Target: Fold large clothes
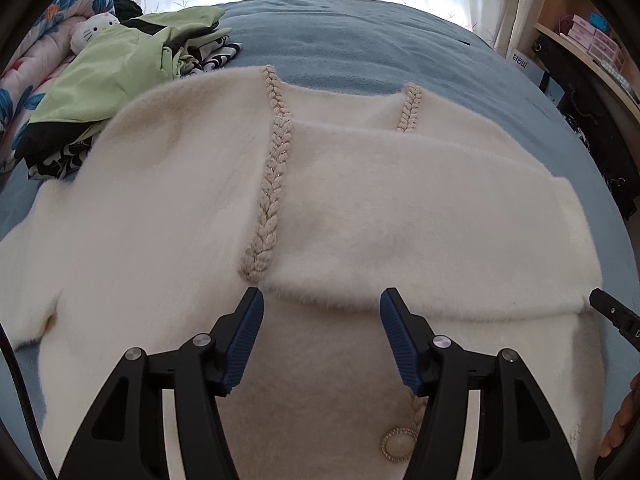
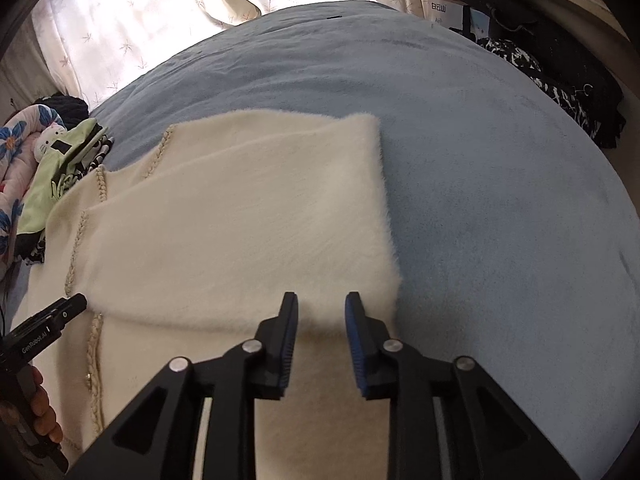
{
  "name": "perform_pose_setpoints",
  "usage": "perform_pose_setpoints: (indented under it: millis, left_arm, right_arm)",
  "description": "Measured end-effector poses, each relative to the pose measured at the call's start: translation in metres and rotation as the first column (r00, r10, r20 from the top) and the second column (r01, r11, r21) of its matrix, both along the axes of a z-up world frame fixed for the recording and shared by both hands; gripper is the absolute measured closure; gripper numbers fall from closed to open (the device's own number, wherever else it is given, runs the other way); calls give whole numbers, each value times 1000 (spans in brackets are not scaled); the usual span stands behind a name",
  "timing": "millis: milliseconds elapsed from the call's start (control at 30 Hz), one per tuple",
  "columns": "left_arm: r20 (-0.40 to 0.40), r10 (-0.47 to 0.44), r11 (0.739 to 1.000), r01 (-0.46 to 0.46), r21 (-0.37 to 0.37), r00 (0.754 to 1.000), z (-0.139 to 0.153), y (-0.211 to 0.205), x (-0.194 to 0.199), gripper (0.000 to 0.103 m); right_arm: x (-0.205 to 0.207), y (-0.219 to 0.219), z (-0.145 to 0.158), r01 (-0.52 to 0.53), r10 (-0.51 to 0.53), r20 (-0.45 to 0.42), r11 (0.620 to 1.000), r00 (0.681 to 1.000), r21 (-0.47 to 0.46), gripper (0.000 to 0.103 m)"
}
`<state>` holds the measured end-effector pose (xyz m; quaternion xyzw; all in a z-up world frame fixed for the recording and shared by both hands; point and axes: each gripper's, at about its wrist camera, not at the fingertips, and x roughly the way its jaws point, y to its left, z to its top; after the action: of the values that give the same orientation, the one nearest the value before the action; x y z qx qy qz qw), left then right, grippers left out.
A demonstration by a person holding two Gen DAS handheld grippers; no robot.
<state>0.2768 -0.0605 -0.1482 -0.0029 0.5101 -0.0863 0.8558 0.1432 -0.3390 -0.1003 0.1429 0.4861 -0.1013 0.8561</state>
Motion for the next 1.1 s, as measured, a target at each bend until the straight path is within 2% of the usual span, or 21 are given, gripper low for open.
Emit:
perform_pose_setpoints:
  millis: [400, 567, 800, 1100]
  left_arm:
    - [10, 2, 1000, -1, -14, 1000, 28, 10, -51, 44]
    - [19, -17, 1000, 16, 16, 1000, 41, 13, -91, 44]
    - [28, -55, 998, 55, 2, 998, 58, 26, -154, 44]
    - [62, -59, 998, 59, -9, 996, 82, 62, -219, 43]
  right_arm:
    - [-41, 29, 10, 8, -8, -2, 997, 1000, 72, 77]
    - [-74, 50, 18, 6, -7, 14, 995, 1000, 98, 77]
    - [-125, 82, 34, -22, 15, 49, 990, 999, 142, 77]
    - [-162, 138, 53, -107, 100, 62, 988, 993, 112, 77]
